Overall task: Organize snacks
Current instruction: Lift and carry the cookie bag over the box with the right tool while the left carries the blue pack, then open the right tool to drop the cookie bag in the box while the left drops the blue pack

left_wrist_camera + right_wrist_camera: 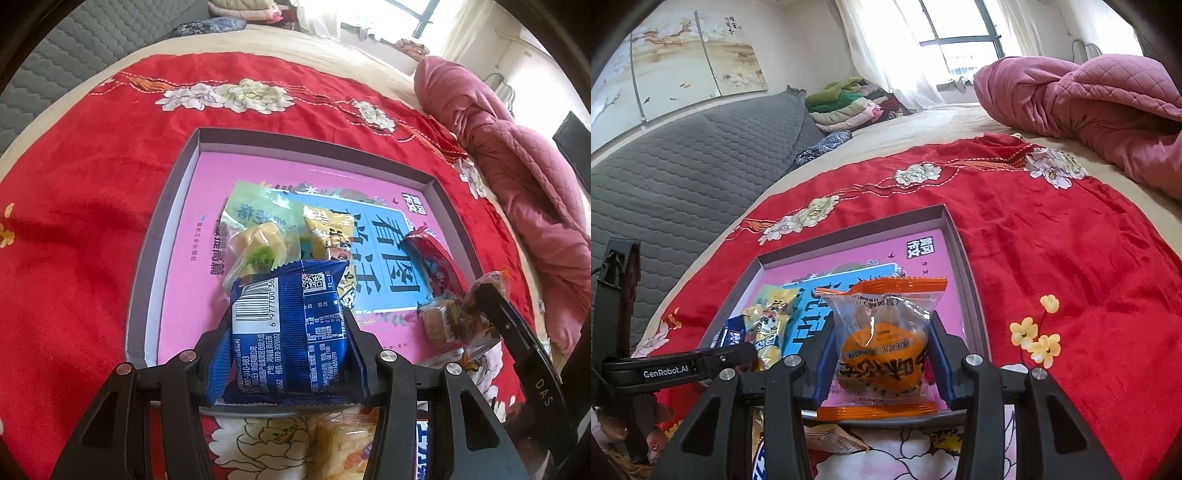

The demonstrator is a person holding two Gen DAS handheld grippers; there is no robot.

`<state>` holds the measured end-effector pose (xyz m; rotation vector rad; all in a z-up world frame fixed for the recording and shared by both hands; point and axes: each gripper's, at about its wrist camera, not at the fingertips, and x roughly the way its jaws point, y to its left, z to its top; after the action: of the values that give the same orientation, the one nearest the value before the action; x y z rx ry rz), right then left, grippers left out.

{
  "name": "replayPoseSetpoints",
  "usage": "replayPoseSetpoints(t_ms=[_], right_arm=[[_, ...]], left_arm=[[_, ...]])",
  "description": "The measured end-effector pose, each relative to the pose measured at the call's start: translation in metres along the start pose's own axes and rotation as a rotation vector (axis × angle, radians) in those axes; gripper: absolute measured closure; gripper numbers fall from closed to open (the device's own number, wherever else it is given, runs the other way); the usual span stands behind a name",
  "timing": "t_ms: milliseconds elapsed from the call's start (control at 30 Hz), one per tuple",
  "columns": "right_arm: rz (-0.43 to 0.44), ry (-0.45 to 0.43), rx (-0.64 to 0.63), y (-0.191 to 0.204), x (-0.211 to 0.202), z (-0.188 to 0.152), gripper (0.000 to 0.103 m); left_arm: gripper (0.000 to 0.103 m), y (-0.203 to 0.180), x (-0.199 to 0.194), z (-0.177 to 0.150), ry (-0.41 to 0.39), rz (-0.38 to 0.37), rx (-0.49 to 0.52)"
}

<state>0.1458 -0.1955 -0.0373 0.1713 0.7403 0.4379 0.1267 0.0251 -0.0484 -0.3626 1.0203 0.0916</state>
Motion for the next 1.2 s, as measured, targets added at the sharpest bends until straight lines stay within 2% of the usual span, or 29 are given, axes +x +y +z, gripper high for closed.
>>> replayPoseSetpoints(t_ms=[400,667,1200], right_arm=[[-0.015,0.015,0.011,-0.0035,0.0028,-0.0032,0.056],[-0.03,0.018,0.012,-0.0047,0.0032,-0.0032,0.048],[-0.048,0.008,0.027,-0.0082,0.0002,-0.0019,0.044]], left_arm=[[0.049,0.0021,0.0004,-0.0005,0.002,0.018,-0.001],[0.049,0.005,0.0016,-0.0011,0.008,0.025,-0.009],[0.049,0.0057,-0.0006,-0.0003,0.01,0.028,-0.008]])
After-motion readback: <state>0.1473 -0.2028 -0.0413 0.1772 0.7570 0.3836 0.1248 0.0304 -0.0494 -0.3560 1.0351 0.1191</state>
